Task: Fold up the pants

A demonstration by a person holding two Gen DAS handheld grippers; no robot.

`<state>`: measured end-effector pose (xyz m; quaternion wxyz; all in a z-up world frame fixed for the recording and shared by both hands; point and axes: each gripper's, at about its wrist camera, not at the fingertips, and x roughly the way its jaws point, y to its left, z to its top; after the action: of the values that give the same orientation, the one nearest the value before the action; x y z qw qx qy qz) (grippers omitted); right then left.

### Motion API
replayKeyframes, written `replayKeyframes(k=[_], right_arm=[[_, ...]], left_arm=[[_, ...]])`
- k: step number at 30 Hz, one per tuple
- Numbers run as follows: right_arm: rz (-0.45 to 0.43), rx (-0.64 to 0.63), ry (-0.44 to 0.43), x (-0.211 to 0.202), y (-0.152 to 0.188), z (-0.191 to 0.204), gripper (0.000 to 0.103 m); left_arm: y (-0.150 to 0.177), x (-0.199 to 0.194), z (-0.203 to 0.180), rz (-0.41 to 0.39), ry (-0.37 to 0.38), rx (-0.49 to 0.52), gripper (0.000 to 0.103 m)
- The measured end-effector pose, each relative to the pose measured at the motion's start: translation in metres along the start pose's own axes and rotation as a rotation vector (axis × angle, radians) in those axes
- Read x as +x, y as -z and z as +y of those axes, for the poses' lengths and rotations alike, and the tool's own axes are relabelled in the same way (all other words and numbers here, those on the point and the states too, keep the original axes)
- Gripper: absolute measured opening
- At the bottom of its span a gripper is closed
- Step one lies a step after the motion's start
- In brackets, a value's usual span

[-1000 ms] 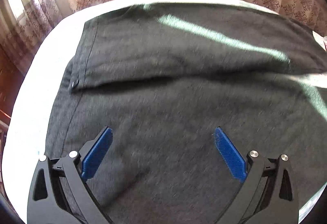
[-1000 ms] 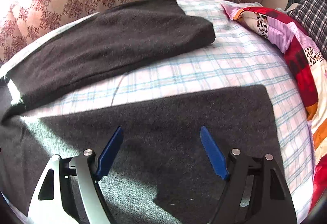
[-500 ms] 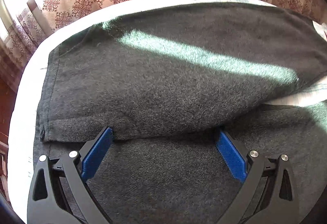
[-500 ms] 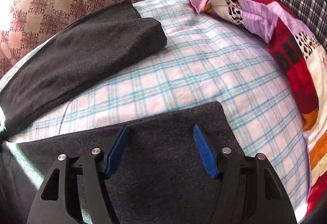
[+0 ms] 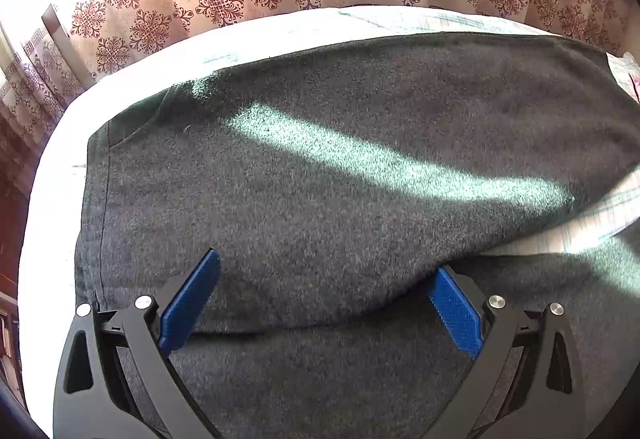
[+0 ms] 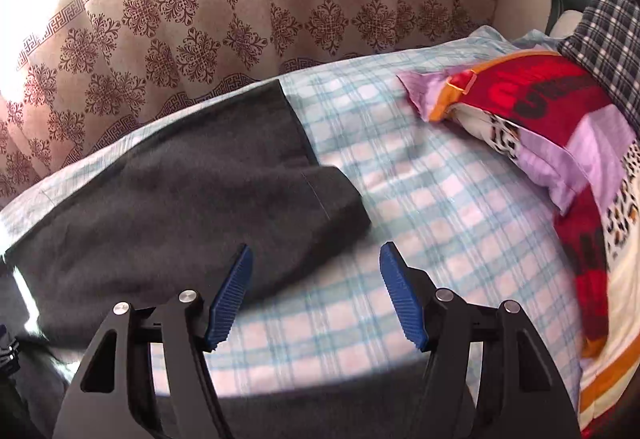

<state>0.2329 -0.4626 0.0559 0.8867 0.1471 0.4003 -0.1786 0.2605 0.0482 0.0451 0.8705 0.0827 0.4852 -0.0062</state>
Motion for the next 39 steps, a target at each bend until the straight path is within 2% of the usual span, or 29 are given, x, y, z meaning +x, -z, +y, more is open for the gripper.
replayKeyframes(k=[3, 6, 12, 14, 15, 17, 20, 21, 22, 25, 28, 29, 30, 31, 32, 37, 39], right_arm=[[-0.014, 0.015, -0.039, 0.022, -0.035, 0.016, 0.065], [-0.018, 0.018, -0.042, 0.05, -0.073, 0.027, 0.065], [0.044, 0.114, -0.14, 0.11, -0.123, 0.02, 0.063], [0.078, 0.136, -0.158, 0.126, -0.127, 0.018, 0.046], [0.097, 0.138, -0.186, 0.133, -0.129, 0.019, 0.041], [0.091, 0.102, -0.173, 0.137, -0.131, 0.023, 0.014], [0.007, 0.085, -0.149, 0.126, -0.144, 0.023, 0.005], [-0.024, 0.081, -0.121, 0.121, -0.151, 0.022, 0.004], [-0.061, 0.074, -0.051, 0.117, -0.158, 0.021, 0.0], [-0.09, 0.076, 0.044, 0.116, -0.172, 0.011, 0.0], [-0.058, 0.079, -0.04, 0.111, -0.163, 0.01, 0.0], [-0.036, 0.063, -0.067, 0.108, -0.154, 0.014, 0.005], [-0.01, 0.042, -0.084, 0.105, -0.143, 0.02, 0.026], [0.003, 0.009, -0.099, 0.101, -0.131, 0.029, 0.055], [0.01, -0.039, -0.101, 0.096, -0.118, 0.037, 0.064], [0.061, -0.19, -0.091, 0.094, -0.067, 0.066, 0.064], [0.079, -0.209, -0.057, 0.105, -0.059, 0.07, 0.064]], left_arm=[[-0.004, 0.002, 0.0, 0.013, 0.016, 0.004, 0.101], [0.002, 0.002, -0.003, 0.031, 0.039, 0.024, 0.101], [0.025, -0.013, -0.016, 0.051, 0.142, 0.111, 0.101], [0.028, -0.02, -0.022, 0.04, 0.162, 0.141, 0.101], [0.028, -0.024, -0.024, 0.03, 0.177, 0.154, 0.101], [0.025, -0.032, -0.028, 0.008, 0.21, 0.171, 0.101], [0.011, -0.041, -0.031, -0.044, 0.225, 0.181, 0.101], [0.005, -0.042, -0.031, -0.064, 0.225, 0.176, 0.101], [-0.003, -0.043, -0.029, -0.087, 0.226, 0.163, 0.101], [-0.025, -0.035, -0.021, -0.132, 0.203, 0.11, 0.101], [-0.043, -0.014, -0.012, -0.123, 0.177, 0.051, 0.101], [-0.047, -0.005, -0.01, -0.115, 0.162, 0.045, 0.101], [-0.049, 0.005, -0.009, -0.1, 0.142, 0.039, 0.101], [-0.049, 0.011, -0.008, -0.087, 0.145, 0.036, 0.101], [-0.047, 0.018, -0.007, -0.071, 0.154, 0.038, 0.101], [-0.031, 0.053, -0.011, -0.01, 0.067, 0.076, 0.101], [-0.032, 0.06, -0.007, -0.013, 0.076, 0.046, 0.101]])
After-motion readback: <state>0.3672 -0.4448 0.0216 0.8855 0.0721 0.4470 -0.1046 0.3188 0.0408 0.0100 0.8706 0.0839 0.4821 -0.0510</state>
